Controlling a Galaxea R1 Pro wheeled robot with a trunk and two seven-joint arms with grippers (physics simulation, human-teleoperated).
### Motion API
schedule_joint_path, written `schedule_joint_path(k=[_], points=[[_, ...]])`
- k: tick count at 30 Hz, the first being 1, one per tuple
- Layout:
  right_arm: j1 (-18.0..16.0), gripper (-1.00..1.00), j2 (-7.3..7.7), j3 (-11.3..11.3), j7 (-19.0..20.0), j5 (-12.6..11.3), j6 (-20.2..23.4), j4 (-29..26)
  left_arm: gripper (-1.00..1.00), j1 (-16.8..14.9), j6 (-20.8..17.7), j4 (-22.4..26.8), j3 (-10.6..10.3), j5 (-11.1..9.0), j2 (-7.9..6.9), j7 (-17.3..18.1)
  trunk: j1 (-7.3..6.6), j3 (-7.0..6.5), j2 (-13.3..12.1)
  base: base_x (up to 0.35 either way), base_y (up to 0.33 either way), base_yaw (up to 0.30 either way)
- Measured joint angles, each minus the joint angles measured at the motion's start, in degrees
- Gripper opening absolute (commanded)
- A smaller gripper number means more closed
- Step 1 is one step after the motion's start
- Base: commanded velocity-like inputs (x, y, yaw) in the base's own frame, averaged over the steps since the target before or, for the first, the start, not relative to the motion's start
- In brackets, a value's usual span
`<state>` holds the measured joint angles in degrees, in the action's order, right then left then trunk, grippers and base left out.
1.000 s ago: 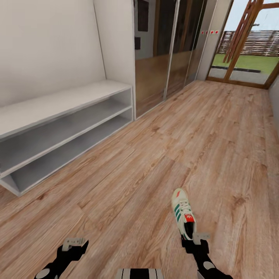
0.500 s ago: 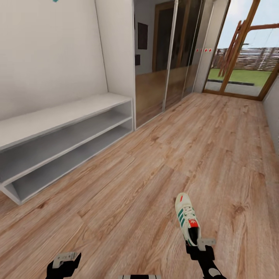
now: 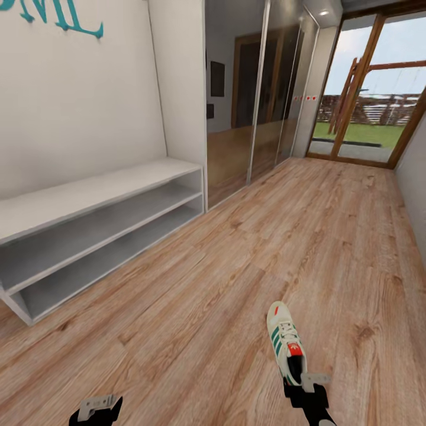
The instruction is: Pick up the two gym shoes and the two sandals from the corridor floor and place them onto the hallstand (shoe rack) in the corridor, making sure they are on the rack and not on the floor. Arrange them so the two gym shoes are next to each other and the two sandals are next to each other.
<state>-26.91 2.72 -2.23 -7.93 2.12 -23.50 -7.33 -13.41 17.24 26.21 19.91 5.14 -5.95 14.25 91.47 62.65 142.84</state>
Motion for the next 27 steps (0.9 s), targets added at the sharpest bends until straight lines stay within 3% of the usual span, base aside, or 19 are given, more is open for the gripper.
schedule_joint_path(k=[27], points=[[0.0, -1.00, -0.19, 0.0, 0.0, -0.1, 0.0, 0.9, 1.00, 0.0, 0.0, -0.3, 0.0, -0.1, 0.10, 0.0, -5.72, -4.37, -10.4, 0.000, 0.000, 0.259]])
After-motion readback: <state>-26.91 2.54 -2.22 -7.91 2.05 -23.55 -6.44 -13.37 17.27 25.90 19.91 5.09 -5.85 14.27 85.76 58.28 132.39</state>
